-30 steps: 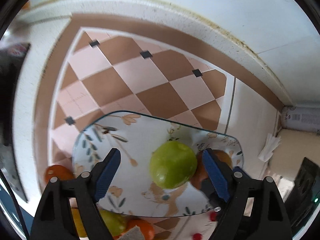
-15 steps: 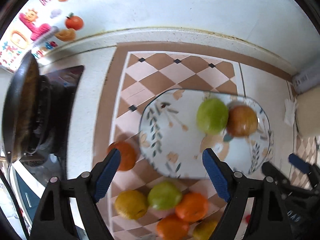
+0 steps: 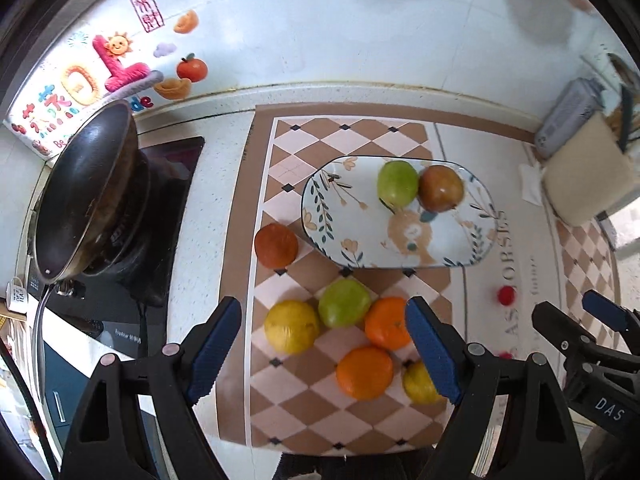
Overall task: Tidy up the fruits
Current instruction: 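Lift both tools away from the plate, then grasp a yellow citrus with the right tool while the left tool grasps an orange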
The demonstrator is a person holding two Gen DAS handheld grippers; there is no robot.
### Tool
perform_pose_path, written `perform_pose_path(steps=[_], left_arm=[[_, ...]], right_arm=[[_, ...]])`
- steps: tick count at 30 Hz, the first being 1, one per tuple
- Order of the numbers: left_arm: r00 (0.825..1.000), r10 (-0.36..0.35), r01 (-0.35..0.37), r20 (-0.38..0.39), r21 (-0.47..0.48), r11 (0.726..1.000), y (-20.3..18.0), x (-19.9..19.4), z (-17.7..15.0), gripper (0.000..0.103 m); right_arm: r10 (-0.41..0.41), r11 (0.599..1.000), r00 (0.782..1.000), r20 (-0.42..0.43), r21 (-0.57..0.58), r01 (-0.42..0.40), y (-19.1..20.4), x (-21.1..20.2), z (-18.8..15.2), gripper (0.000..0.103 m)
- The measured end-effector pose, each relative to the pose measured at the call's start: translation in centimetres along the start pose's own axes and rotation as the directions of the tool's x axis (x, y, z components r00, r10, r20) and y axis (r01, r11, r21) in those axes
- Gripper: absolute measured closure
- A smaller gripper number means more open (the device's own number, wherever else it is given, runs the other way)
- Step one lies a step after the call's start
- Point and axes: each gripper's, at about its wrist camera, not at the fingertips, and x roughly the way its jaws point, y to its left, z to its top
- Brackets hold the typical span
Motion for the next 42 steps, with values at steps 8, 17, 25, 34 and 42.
perform_pose_path(steps=[8,17,25,34,42], left_arm=[[0.996,-0.007,0.007,0.088,0.011,1.000,0.9,-4.9,-2.9,0.020],[0.990,-0.015,0.013,0.142,0.015,1.000,2.1,-8.0,-4.7,0.020],[0.995,0.008,-0.009,0.096,0.007,1.000,2.9,-5.1,-4.8,0.002],[0.990,0.056,-0.056,-0.132,0.002,0.998,3.2,4.8,-6.7,0.002],[0.960,0.001,0.004,-0.279,0.017,1.000,1.3,10.2,-7.5,0.003]], right_arm=[[-0.003,1.000,0.996,0.084,-0.016,0.004,1.9,-5.2,-3.4,0.011],[0.015,1.000,0.987,0.159,-0.007,-0.014,3.1,-9.4,-4.7,0.011],[0.057,0.998,0.998,0.025,0.016,-0.057,2.1,-4.5,-5.0,0.011],[0.115,0.993,0.951,-0.288,0.044,-0.107,1.4,10.6,-8.2,0.019],[0.147,0.989,0.936,-0.320,0.015,-0.150,1.9,14.4,-9.6,0.044]])
